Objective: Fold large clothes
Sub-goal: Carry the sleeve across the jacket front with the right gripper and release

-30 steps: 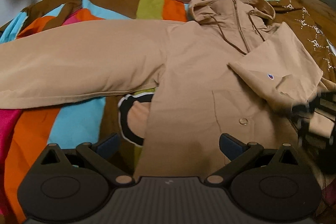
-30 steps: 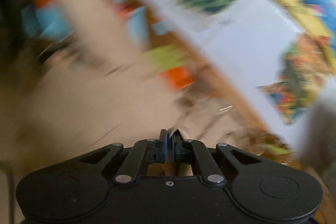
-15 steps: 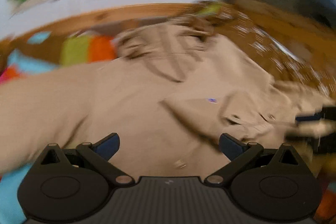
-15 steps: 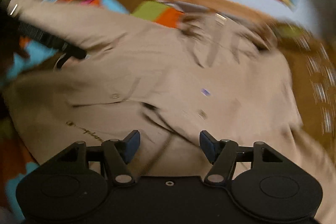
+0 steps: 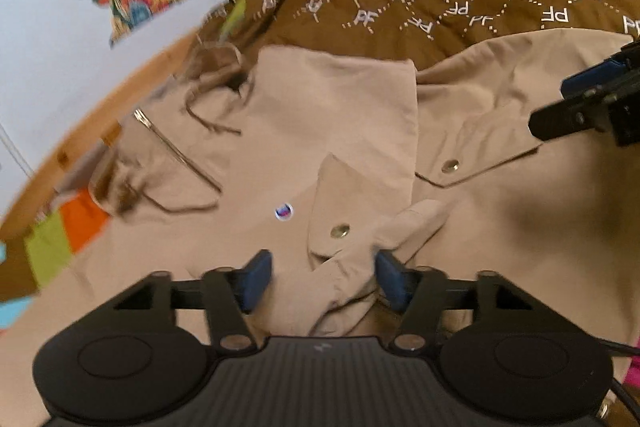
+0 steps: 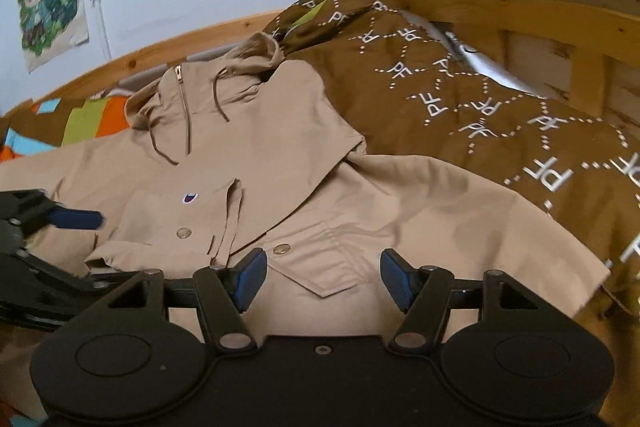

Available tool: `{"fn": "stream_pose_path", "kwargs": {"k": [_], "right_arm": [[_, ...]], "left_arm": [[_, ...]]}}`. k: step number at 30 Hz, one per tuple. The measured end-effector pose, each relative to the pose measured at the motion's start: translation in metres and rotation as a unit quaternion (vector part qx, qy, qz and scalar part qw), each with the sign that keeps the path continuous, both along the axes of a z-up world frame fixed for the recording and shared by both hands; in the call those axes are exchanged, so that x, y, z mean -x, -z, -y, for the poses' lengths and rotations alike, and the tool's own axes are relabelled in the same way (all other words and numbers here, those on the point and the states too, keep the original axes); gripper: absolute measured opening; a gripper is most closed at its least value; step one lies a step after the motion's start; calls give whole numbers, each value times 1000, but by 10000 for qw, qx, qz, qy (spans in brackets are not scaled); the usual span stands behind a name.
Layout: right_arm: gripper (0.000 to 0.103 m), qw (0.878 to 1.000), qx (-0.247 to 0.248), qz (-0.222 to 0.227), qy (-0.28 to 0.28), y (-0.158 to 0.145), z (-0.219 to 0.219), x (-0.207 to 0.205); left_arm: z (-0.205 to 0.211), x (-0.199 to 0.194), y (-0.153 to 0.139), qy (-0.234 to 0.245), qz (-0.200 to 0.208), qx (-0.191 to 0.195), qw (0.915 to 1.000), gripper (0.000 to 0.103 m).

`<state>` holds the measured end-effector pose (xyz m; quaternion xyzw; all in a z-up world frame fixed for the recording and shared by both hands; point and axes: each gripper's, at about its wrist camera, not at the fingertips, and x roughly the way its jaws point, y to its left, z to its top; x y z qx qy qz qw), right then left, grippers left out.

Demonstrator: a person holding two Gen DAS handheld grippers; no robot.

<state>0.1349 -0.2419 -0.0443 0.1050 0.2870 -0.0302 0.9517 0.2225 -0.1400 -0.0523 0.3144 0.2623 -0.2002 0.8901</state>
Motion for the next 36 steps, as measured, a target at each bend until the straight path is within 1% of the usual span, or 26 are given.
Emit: {"fn": "stream_pose_path", "kwargs": {"k": [1, 2, 3, 5, 7, 8, 9, 11, 12, 14, 16, 18, 19, 20, 21, 22, 23, 25, 27, 28, 29, 31, 32, 33, 34, 36], "right_arm": [[65, 10000, -51, 19, 0, 1, 1, 1], [65, 10000, -87, 21, -12, 0, 1, 3], [66, 9999, -106, 16, -45, 0, 1, 4], [74, 9999, -74, -3, -130, 0, -3, 1], [75, 9998, 41, -74, -178, -1, -8, -1], [75, 9998, 59, -84, -183, -2, -10, -2], [75, 9998, 24, -50, -180, -5, -11, -1], [75, 9997, -81, 55, -204, -9, -10, 1], [75, 9997, -95, 105, -205, -11, -9, 4], [75, 9996, -83, 152, -212, -13, -9, 6], [75, 9996, -119, 148, -207, -14, -9, 6], [75, 9994, -173, 168, -229, -14, -8, 5], [75, 9994, -173, 171, -250, -15, -9, 5], [75, 9993, -165, 171, -274, -15, -9, 5], [75, 9993, -157, 167, -304, -14, -10, 5], [75, 9993, -152, 157, -319, -14, -11, 5], [75, 9992, -151, 141, -333, -13, -12, 4], [75, 9993, -163, 99, -331, -11, -12, 4], [75, 9993, -192, 61, -305, -10, -11, 2], [75, 9993, -200, 55, -298, -10, -11, 2], [75, 9994, -200, 46, -295, -9, -12, 3], [75, 9994, -196, 38, -279, -8, -12, 4], [75, 9994, -219, 54, -280, -7, -12, 5], [75, 9992, -247, 80, -296, -6, -11, 7], [75, 9990, -264, 113, -330, -5, -11, 9], [75, 9987, -221, 202, -414, -2, -12, 10]], "left_arm": [[1, 2, -1, -69, 69, -14, 10000, 28], [1, 4, -3, -164, 130, -40, 9998, 17], [0, 7, -5, -316, 248, -57, 9992, 13], [-5, 11, -11, -587, 407, 65, 9974, 6], [-21, 11, -23, -1085, 475, 535, 9915, 4], [-32, 13, -30, -1356, 491, 837, 9860, 3], [-48, 16, -36, -1696, 485, 1175, 9773, 3], [-72, 21, -39, -2453, 445, 1437, 9577, 2], [-89, 25, -38, -2993, 348, 1532, 9411, 2], [-115, 29, -30, -3706, 42, 1607, 9148, 2], [-143, 32, -17, -4129, -554, 1865, 8897, 2], [-161, 43, -10, -4238, -848, 2161, 8755, 5], [-167, 51, -10, -4220, -847, 2255, 8740, 9], [-169, 58, -11, -4147, -807, 2285, 8771, 17], [-170, 64, -14, -4030, -767, 2291, 8827, 23], [-171, 67, -17, -3876, -755, 2325, 8888, 40], [-171, 70, -20, -3754, -740, 2383, 8927, 63], [-170, 73, -28, -3452, -619, 2598, 8997, 74], [-166, 59, -37, -3077, -560, 2699, 9107, 75], [-164, 49, -41, -2964, -553, 2680, 9150, 77], [-162, 37, -44, -2876, -558, 2666, 9182, 84], [-160, -2, -42, -2734, -777, 2629, 9220, 87], [-160, -21, -39, -2721, -962, 2616, 9210, 87], [-161, -45, -33, -2730, -1260, 2602, 9175, 86], [-162, -62, -26, -2773, -1493, 2605, 9127, 84], [-169, -94, -10, -2931, -1865, 2690, 8983, 72]]}}
